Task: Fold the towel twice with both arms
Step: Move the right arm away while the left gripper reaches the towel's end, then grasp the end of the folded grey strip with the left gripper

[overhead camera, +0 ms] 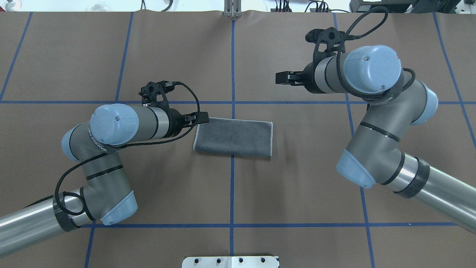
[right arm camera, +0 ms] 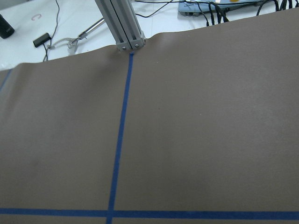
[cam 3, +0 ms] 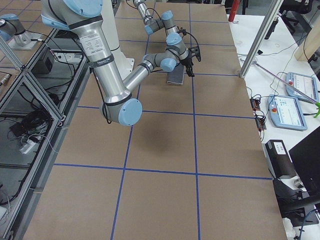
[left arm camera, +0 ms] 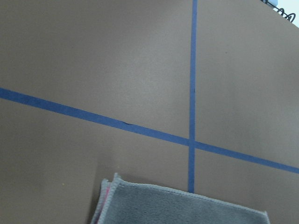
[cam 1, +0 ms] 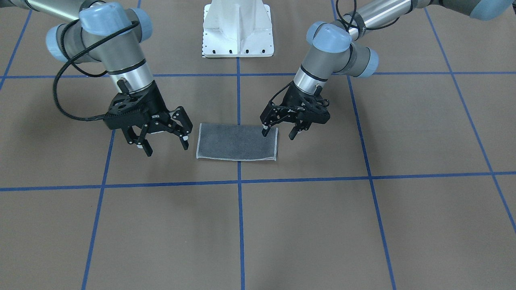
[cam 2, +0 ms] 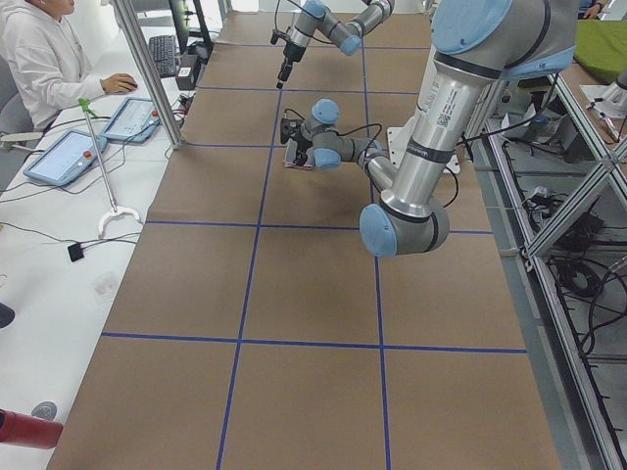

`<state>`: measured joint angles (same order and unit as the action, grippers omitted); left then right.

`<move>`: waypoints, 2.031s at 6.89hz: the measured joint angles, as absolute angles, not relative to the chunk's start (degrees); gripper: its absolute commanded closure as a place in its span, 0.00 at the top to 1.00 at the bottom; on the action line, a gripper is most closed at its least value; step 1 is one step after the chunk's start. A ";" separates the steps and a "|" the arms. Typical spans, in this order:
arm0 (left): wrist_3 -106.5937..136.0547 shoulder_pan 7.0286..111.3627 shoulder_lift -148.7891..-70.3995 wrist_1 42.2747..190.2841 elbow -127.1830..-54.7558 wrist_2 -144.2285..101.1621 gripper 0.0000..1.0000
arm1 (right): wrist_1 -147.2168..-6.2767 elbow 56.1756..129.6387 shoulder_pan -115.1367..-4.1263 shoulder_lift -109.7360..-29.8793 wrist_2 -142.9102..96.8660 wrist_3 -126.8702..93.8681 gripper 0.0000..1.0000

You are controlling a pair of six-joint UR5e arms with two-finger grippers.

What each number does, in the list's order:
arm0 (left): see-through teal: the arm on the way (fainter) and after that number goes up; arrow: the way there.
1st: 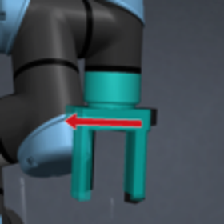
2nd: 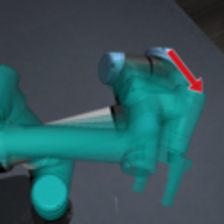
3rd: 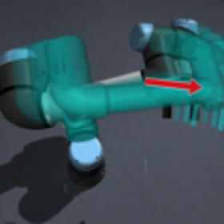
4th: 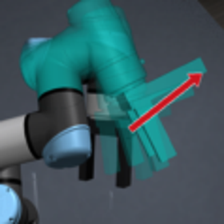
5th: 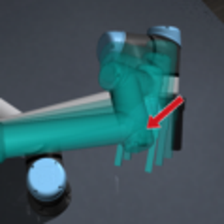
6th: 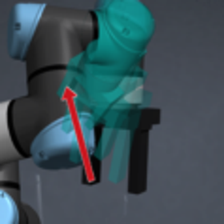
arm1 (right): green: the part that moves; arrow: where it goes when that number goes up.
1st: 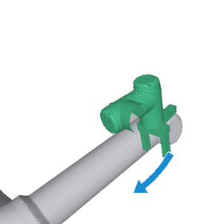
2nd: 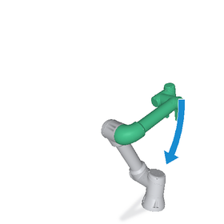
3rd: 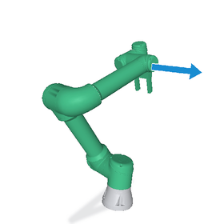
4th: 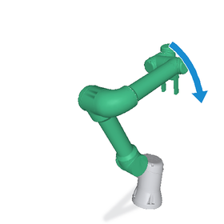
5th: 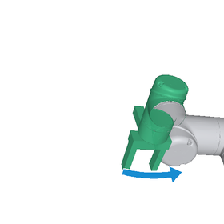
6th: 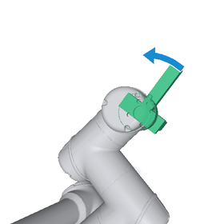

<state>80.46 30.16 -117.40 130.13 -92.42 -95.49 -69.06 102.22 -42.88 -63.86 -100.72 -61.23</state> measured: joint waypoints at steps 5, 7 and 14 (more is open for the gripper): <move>82.78 28.64 -116.42 129.93 -92.12 -97.27 0.71 | -79.76 102.14 -53.54 -67.33 -112.11 -37.58 1.00; 92.60 27.67 -116.44 129.78 -92.27 -97.22 0.70 | -79.75 102.34 -53.91 -67.55 -112.50 -37.18 1.00; 111.79 26.93 -116.47 130.18 -91.16 -97.06 0.65 | -79.67 102.39 -54.11 -67.51 -112.50 -37.72 1.00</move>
<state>111.79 26.93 -116.47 130.18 -91.16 -97.06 -79.67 102.39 -54.11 -67.51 -112.50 -37.72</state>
